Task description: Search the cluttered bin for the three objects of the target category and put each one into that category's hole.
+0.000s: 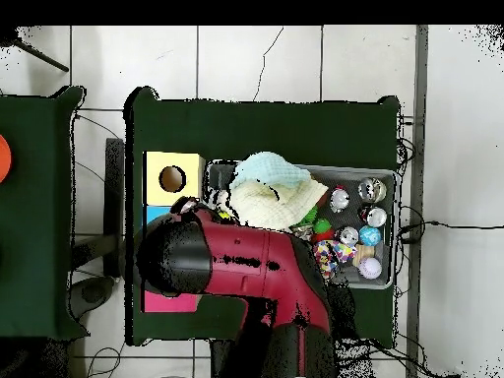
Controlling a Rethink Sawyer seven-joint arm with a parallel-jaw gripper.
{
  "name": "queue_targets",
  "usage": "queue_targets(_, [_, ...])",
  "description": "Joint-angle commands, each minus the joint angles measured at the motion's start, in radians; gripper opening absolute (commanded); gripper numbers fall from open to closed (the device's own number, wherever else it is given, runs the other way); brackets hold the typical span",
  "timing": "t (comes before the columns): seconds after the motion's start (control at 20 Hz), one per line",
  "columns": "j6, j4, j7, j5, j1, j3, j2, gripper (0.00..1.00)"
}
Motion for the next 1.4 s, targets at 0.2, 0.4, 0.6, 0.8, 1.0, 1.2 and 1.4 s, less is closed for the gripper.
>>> queue_targets(0.2, [-0.027, 0.097, 0.386, 0.096, 0.091, -0.081, 0.094, 0.00])
queue_targets(0.4, [-0.059, 0.101, 0.382, 0.115, 0.118, -0.103, 0.124, 0.00])
queue_targets(0.6, [-0.076, 0.097, 0.384, 0.132, 0.139, -0.115, 0.147, 0.00])
queue_targets(0.8, [-0.116, 0.106, 0.390, 0.147, 0.157, -0.119, 0.179, 0.00])
queue_targets(1.0, [-0.154, 0.133, 0.369, 0.161, 0.150, -0.098, 0.205, 0.00])
queue_targets(1.2, [-0.214, 0.178, 0.332, 0.186, 0.131, -0.049, 0.241, 0.00])
queue_targets(1.4, [-0.188, 0.170, 0.353, 0.203, 0.158, -0.075, 0.258, 0.00])
